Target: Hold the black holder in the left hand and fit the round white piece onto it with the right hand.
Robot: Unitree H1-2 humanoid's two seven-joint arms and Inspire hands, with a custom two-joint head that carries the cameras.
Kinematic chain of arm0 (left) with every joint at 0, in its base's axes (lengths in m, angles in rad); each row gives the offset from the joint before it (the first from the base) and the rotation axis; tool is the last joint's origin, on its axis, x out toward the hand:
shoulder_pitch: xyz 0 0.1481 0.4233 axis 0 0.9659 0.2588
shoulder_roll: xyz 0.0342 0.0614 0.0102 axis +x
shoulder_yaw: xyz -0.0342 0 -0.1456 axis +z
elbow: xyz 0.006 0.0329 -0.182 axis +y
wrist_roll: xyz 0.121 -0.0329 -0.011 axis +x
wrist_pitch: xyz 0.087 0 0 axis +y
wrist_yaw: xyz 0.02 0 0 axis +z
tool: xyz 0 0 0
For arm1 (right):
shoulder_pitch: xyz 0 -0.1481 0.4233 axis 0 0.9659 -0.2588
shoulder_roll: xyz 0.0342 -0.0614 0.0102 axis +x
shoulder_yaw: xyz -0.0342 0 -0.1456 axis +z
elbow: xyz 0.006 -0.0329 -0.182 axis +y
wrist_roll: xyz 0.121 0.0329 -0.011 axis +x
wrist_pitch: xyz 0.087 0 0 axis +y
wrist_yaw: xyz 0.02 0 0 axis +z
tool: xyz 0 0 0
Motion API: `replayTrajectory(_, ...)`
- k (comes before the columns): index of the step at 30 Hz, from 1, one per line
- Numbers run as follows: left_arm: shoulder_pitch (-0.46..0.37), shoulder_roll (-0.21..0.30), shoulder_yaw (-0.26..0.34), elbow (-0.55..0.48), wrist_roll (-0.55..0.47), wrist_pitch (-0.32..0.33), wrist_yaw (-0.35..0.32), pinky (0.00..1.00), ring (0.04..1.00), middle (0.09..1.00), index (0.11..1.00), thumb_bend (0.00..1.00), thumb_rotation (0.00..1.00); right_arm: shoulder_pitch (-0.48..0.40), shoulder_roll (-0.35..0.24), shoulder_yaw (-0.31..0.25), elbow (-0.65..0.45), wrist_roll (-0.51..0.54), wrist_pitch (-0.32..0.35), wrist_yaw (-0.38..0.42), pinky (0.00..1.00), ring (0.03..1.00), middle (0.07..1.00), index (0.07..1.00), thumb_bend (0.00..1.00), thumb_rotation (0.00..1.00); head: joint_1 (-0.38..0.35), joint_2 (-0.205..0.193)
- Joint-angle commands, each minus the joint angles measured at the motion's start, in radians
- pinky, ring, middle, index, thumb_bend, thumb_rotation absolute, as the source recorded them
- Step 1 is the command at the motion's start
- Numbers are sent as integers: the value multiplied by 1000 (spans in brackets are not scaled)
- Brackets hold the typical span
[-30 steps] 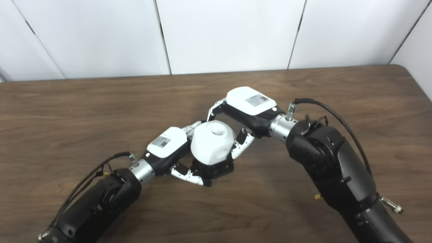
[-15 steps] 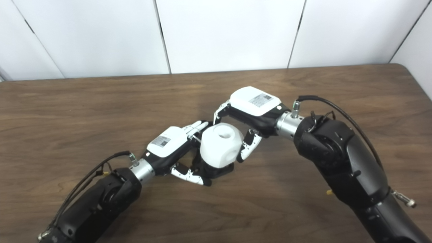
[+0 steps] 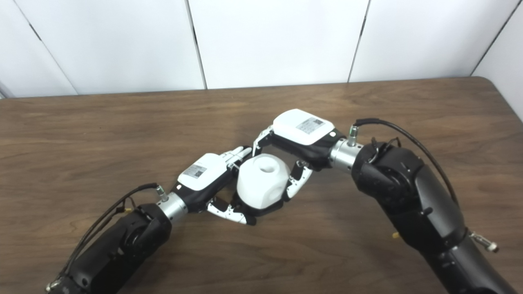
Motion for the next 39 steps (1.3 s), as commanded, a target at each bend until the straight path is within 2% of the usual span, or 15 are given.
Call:
replayTrajectory(1,53,16,-52,34,51,19,-106,930,1000,996,492,523,69,-17,12,-4,0,0,-5,-28,739,774,726,481,526,135,1,0)
replayTrajectory(9,55,14,-56,35,63,10,-93,911,1000,988,491,523,68,-4,41,19,28,-29,-31,-57,714,771,728,481,526,136,5,2)
replayTrajectory(17,56,16,-56,17,56,31,-124,923,1000,999,492,523,69,-10,28,32,54,-42,-64,-70,709,775,725,481,526,136,8,5)
replayTrajectory(23,60,17,-53,21,56,19,-112,910,1000,989,492,523,68,-13,11,31,57,-45,-72,-65,711,775,719,480,526,137,4,6)
replayTrajectory(27,60,18,-52,18,54,24,-120,911,1000,991,492,523,68,-12,3,22,55,-40,-67,-60,715,772,715,480,526,137,0,6)
replayTrajectory(30,61,19,-50,17,54,24,-117,912,1000,989,492,523,69,-12,-3,15,36,-37,-23,-23,704,764,725,490,525,142,-2,5)
replayTrajectory(31,61,19,-49,18,52,25,-118,916,1000,989,492,523,68,-12,-5,13,27,-41,0,-6,699,769,745,616,694,182,-3,5)
replayTrajectory(32,61,19,-49,18,50,26,-119,922,1000,989,492,523,68,-11,-8,10,19,-45,16,3,698,779,776,749,798,219,-3,5)
replayTrajectory(34,62,18,-48,23,49,23,-114,928,1000,988,492,523,68,-9,-11,4,7,-55,43,16,698,797,828,934,907,266,-5,5)
replayTrajectory(36,62,18,-48,27,50,21,-111,931,1000,987,492,523,68,-6,-10,-1,0,-64,56,22,703,809,848,987,933,285,-6,3)
replayTrajectory(39,62,19,-47,29,49,19,-111,932,1000,988,492,523,68,0,-9,-7,-6,-73,64,15,719,818,847,999,922,280,-6,-1)
